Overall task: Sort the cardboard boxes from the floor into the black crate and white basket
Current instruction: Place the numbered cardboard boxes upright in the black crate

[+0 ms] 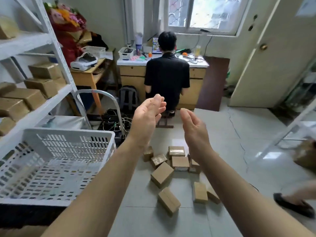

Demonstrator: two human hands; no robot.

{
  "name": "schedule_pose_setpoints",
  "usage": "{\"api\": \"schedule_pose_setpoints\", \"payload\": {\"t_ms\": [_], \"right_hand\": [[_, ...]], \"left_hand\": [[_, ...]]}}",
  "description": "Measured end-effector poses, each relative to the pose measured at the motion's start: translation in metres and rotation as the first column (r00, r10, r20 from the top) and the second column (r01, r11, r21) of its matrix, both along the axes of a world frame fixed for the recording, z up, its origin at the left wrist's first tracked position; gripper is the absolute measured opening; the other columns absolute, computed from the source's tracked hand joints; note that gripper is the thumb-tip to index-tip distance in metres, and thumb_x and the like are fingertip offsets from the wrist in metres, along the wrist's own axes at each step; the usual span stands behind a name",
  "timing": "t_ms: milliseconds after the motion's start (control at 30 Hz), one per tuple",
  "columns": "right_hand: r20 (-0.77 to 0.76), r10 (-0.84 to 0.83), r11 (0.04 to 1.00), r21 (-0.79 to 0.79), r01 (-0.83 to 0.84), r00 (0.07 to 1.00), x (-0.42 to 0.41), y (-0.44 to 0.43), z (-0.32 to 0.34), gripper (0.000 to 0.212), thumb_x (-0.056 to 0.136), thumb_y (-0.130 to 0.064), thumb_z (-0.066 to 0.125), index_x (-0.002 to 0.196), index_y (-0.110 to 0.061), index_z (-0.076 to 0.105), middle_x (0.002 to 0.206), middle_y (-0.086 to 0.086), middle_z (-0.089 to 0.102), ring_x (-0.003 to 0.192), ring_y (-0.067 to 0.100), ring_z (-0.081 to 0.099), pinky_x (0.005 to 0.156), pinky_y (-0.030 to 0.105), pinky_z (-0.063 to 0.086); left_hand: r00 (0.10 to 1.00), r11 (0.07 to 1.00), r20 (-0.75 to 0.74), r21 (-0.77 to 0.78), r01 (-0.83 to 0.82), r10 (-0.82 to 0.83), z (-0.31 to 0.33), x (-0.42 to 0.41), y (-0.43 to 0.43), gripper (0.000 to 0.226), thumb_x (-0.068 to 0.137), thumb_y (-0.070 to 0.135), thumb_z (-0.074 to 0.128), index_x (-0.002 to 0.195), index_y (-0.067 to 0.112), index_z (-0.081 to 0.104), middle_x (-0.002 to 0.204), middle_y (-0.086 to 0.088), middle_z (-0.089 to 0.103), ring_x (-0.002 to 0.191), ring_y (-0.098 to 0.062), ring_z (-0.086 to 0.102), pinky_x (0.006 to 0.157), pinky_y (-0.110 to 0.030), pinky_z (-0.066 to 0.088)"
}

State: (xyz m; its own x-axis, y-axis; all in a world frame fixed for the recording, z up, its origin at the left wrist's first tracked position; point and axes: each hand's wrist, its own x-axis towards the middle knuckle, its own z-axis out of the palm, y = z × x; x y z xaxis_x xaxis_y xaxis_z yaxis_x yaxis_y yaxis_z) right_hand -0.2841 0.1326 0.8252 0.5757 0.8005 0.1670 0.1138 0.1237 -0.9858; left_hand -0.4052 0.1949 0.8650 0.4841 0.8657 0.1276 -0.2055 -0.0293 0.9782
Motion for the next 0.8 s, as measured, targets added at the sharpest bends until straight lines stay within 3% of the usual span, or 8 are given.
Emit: {"api": "schedule_pose_setpoints", "payload": {"t_ms": [167, 367, 500, 633, 800], "right_hand": [[-0.033, -0.159, 0.987, -0.023, 0.158, 0.987, 0.089, -0.050, -0.009, 0.020, 0.094, -0.045, 0.050, 0.108, -0.033, 0.058, 0.101, -0.020, 0.062, 0.092, -0.017, 0.056, 0.074, 0.006, 0.040], [-0.057, -0.268, 0.963, -0.049, 0.265, 0.962, 0.198, -0.100, -0.028, 0.043, 0.094, -0.046, 0.049, 0.120, -0.013, 0.059, 0.094, -0.013, 0.059, 0.085, -0.001, 0.053, 0.076, 0.018, 0.040], [-0.110, -0.335, 0.940, -0.099, 0.325, 0.936, 0.249, -0.118, -0.045, 0.048, 0.093, -0.050, 0.049, 0.124, -0.014, 0.057, 0.112, -0.007, 0.060, 0.105, 0.005, 0.054, 0.083, 0.020, 0.040], [-0.155, -0.352, 0.933, -0.139, 0.332, 0.923, 0.285, -0.124, -0.063, 0.034, 0.092, -0.049, 0.051, 0.113, -0.023, 0.057, 0.103, -0.017, 0.059, 0.103, -0.001, 0.053, 0.085, 0.018, 0.040], [-0.196, -0.380, 0.920, -0.183, 0.347, 0.904, 0.319, -0.109, -0.085, 0.025, 0.093, -0.047, 0.052, 0.111, -0.030, 0.055, 0.106, -0.019, 0.059, 0.114, 0.008, 0.053, 0.093, 0.024, 0.038]], "left_hand": [[0.998, 0.998, -0.019, -0.010, 0.062, -0.062, -0.002, 0.086, -0.035, 0.032, 0.098, 0.040, 0.042, 0.108, 0.017, 0.061, 0.117, -0.007, 0.064, 0.110, -0.015, 0.060, 0.102, -0.035, 0.044], [0.993, 0.993, -0.030, -0.050, 0.110, -0.111, -0.022, 0.193, -0.078, 0.032, 0.098, 0.040, 0.043, 0.107, 0.016, 0.062, 0.108, -0.004, 0.065, 0.104, -0.014, 0.062, 0.097, -0.030, 0.047], [0.989, 0.987, -0.057, -0.095, 0.131, -0.137, -0.043, 0.239, -0.092, 0.032, 0.098, 0.040, 0.043, 0.104, 0.016, 0.062, 0.105, -0.003, 0.065, 0.103, -0.016, 0.062, 0.096, -0.033, 0.048], [0.985, 0.984, -0.090, -0.108, 0.139, -0.148, -0.059, 0.274, -0.090, 0.034, 0.097, 0.042, 0.042, 0.107, 0.016, 0.062, 0.110, -0.005, 0.065, 0.107, -0.018, 0.062, 0.100, -0.036, 0.046], [0.981, 0.980, -0.117, -0.150, 0.135, -0.153, -0.078, 0.309, -0.067, 0.033, 0.098, 0.042, 0.041, 0.103, 0.017, 0.062, 0.108, -0.004, 0.066, 0.105, -0.016, 0.062, 0.097, -0.032, 0.047]]}}
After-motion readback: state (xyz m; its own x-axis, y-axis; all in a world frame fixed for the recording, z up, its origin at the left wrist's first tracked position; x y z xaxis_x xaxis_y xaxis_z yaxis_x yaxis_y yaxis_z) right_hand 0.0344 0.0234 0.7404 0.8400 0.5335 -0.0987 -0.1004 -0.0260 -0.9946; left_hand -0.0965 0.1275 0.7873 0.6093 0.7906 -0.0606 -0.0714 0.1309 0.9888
